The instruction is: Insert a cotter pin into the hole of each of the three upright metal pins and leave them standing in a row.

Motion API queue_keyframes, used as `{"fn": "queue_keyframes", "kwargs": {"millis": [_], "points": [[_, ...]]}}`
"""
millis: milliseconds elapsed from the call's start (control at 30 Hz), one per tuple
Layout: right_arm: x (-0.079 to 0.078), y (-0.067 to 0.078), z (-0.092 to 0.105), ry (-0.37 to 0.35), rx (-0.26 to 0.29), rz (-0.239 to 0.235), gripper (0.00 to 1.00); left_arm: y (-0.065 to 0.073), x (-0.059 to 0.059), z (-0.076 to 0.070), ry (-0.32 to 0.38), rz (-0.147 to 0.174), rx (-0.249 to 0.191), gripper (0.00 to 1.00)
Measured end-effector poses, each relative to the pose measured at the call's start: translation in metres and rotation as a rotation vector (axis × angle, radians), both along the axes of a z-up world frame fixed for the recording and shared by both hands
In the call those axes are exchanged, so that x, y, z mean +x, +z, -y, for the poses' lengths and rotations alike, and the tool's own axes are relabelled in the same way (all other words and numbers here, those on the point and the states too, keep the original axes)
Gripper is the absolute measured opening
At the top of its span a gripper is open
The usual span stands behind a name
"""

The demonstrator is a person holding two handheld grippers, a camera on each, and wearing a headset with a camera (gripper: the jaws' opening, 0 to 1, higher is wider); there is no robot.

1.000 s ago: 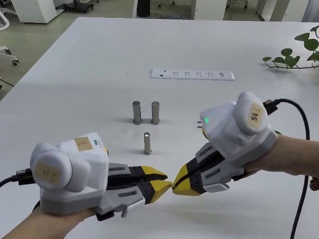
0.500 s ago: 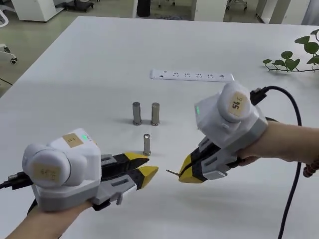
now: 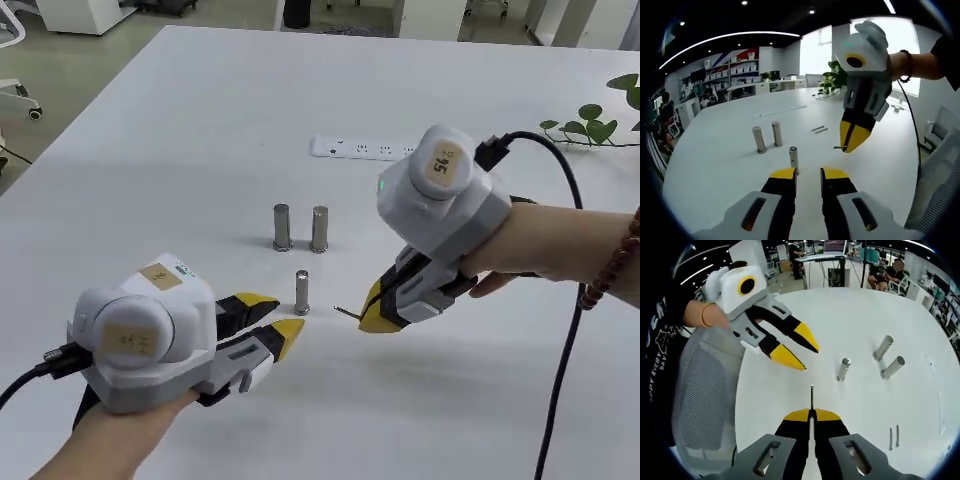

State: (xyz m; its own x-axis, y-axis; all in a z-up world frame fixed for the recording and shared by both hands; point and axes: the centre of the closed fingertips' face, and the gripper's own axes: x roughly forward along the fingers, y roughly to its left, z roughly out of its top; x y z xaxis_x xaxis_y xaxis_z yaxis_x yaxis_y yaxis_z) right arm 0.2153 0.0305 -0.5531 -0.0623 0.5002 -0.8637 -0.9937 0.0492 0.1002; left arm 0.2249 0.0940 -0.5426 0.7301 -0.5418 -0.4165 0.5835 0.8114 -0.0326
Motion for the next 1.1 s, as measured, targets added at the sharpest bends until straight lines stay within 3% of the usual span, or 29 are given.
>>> {"fn": "queue_keyframes", "kwargs": {"millis": [433, 567, 700, 1100], "points": [[0.016, -0.006, -0.004, -0.013, -0.065, -0.012, 0.0, -0.022, 0.029, 0.001, 0.065, -0.013, 0.052, 0.16], [0.027, -0.011, -0.004, -0.01, -0.083, -0.012, 0.0, -0.028, 0.035, 0.003, 0.077, -0.019, 0.055, 0.16], [0.03, -0.012, -0.007, -0.009, -0.09, -0.007, 0.0, -0.037, 0.04, 0.004, 0.101, -0.055, 0.039, 0.14], [0.038, -0.019, -0.014, -0.018, -0.128, -0.012, 0.0, -0.047, 0.051, 0.005, 0.114, -0.054, 0.062, 0.13]]}}
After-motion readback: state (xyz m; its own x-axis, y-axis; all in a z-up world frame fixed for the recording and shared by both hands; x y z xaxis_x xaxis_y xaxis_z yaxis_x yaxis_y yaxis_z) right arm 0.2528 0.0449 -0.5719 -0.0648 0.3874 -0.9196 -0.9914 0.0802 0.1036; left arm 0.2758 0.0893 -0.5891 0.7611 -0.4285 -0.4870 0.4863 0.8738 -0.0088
